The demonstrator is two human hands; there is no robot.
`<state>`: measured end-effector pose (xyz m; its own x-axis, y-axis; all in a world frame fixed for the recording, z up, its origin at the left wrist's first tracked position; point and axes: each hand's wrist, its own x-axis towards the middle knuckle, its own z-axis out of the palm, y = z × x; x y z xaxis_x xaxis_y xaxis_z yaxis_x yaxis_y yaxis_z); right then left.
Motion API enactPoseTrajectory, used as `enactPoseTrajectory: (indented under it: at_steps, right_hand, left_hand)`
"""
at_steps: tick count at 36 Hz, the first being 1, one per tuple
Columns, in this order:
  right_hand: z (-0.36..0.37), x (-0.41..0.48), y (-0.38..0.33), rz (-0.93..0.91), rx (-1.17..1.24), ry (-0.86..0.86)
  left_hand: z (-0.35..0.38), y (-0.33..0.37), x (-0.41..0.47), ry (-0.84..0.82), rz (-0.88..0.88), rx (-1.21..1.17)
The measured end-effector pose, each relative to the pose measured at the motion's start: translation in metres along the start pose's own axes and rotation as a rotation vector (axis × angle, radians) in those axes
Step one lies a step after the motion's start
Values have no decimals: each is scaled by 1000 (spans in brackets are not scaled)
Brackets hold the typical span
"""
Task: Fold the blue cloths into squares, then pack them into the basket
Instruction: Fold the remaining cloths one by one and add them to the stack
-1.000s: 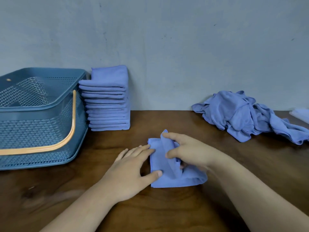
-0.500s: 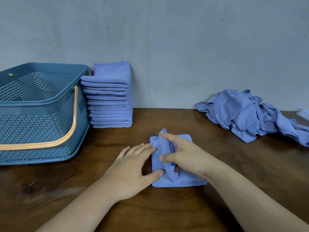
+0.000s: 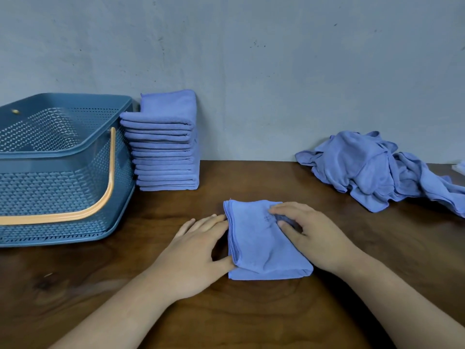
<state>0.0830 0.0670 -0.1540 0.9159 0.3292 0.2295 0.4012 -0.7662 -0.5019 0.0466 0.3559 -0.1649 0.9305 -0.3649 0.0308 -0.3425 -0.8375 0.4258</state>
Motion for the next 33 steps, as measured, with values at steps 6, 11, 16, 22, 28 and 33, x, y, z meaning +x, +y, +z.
enactPoseTrajectory:
  at_steps: [6, 11, 16, 22, 28, 33]
  right_hand:
    - [-8, -8, 2, -19, 7, -10]
    - [-11, -6, -4, -98, -37, -122]
    - [-17, -9, 4, -29, -134, -386]
    - [-12, -11, -5, -14, -226, -437]
    - [-11, -12, -13, 21, -297, -498]
    - [-17, -14, -13, 35, -173, -512]
  left_hand:
    - [2, 0, 0, -1, -11, -7]
    - [1, -2, 0, 44, -26, -43]
    - [0, -1, 0, 87, -89, -167]
    - [0, 4, -3, 200, 56, -264]
    - [3, 9, -5, 5, 152, -39]
    - [2, 9, -5, -44, 59, 61]
